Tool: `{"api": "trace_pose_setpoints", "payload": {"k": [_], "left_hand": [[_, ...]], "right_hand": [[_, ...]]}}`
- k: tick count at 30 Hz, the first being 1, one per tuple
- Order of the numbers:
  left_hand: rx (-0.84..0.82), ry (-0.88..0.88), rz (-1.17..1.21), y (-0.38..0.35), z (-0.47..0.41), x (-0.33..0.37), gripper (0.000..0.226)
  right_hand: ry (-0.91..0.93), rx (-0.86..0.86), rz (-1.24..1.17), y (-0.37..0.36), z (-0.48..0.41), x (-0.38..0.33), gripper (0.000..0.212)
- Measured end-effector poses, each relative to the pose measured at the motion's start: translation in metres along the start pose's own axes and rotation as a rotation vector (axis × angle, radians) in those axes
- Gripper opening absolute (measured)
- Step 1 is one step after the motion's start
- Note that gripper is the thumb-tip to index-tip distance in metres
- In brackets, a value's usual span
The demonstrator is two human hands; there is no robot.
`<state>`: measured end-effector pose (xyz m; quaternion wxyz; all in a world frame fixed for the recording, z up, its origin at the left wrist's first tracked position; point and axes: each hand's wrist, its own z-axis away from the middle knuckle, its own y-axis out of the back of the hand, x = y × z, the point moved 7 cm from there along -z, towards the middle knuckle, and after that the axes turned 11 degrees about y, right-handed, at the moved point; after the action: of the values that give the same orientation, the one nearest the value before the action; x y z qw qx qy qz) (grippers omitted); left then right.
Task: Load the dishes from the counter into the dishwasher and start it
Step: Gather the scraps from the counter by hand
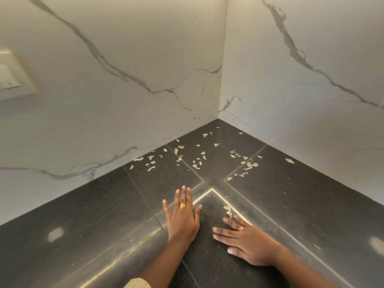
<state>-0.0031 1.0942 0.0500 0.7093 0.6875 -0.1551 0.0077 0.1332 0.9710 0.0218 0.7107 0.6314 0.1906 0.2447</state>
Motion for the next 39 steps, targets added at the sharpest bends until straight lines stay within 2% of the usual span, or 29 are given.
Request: {"api": "trace_pose_setpoints", "payload": {"k": [4,6,9,18,22,26,28,31,33,34,36,37,39], "left_hand": [[-0.050,0.573,0.122,-0.002,0.001,-0.064,0.079],[-0.085,0.653,0.104,0.000,-0.006,-0.077,0.083],[-0.124,0.621,0.061,-0.004,-0.031,-0.077,0.084],[-0.139,0.447,-0.078,-0.010,-0.107,-0.062,0.088],[-0.135,0.349,-0.108,-0.014,-0.138,-0.055,0.087],[-0.136,0.221,-0.141,-0.013,-0.159,-0.052,0.087],[-0.112,0.238,-0.129,-0.003,-0.174,-0.064,0.089],[-0.038,0.486,-0.011,0.019,-0.196,-0.114,0.103],[-0.036,0.579,0.016,0.026,-0.204,-0.150,0.110],[-0.057,0.579,0.019,0.026,-0.207,-0.161,0.111],[-0.079,0.516,-0.003,0.021,-0.211,-0.168,0.108],[-0.064,0.482,-0.020,0.018,-0.212,-0.166,0.104],[-0.013,0.459,-0.036,0.014,-0.214,-0.162,0.100]], "right_hand": [[-0.052,-0.066,0.026,-0.006,0.001,0.023,0.056],[-0.089,-0.111,0.066,-0.004,-0.010,0.035,0.056],[-0.127,-0.188,0.088,-0.005,-0.029,0.055,0.054],[-0.338,-0.143,-0.045,0.002,-0.079,0.135,0.052],[-0.434,-0.034,0.005,0.008,-0.096,0.168,0.056],[-0.498,0.075,-0.021,0.011,-0.106,0.193,0.074],[-0.555,0.109,0.026,0.017,-0.104,0.198,0.069],[-0.786,0.362,-0.034,0.030,-0.061,0.226,0.049],[-1.065,0.577,-0.166,0.029,-0.006,0.254,0.039],[-1.228,0.654,-0.227,0.022,0.025,0.266,0.041],[-1.521,0.696,-0.311,0.009,0.077,0.282,0.051],[-1.625,0.664,-0.356,0.001,0.090,0.287,0.053],[-1.667,0.547,-0.419,-0.012,0.092,0.297,0.059]]}}
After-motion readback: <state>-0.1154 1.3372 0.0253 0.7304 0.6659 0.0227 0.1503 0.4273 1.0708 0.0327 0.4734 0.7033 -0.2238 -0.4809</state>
